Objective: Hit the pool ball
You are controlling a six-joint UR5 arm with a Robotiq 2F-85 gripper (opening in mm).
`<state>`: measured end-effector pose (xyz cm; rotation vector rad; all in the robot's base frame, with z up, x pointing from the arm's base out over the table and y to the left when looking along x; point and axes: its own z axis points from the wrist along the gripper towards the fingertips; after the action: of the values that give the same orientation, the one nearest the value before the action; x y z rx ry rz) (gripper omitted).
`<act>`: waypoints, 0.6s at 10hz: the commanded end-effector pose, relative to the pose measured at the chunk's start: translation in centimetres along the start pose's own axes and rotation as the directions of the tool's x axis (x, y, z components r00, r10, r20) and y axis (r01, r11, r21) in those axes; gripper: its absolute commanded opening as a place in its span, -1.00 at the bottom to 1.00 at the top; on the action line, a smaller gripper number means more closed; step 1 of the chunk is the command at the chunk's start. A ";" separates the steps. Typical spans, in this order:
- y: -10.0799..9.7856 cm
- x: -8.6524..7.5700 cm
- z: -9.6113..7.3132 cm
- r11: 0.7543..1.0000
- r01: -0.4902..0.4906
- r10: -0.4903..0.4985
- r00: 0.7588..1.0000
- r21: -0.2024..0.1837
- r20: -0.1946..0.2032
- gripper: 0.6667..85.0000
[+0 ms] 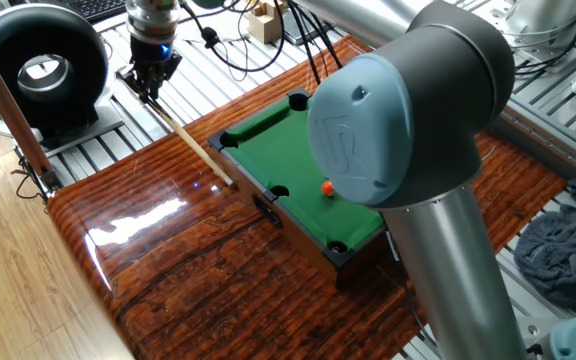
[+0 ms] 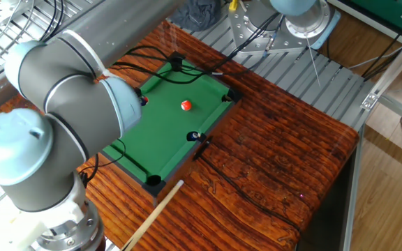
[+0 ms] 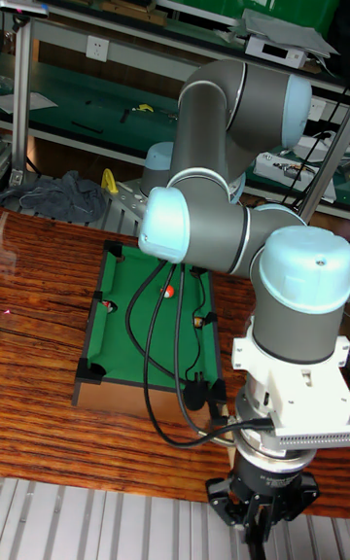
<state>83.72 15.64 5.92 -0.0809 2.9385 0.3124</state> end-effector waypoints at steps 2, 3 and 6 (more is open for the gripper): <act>0.8 0.8 -1.0 0.995 -0.086 0.085 0.996 -0.042 -0.036 -0.98; 0.7 1.2 -1.2 0.995 -0.092 0.090 0.994 -0.041 -0.054 -0.98; 0.4 1.4 -1.4 0.995 -0.096 0.093 0.994 -0.033 -0.063 -0.98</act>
<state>82.40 15.70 6.70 0.0189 2.9913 0.3637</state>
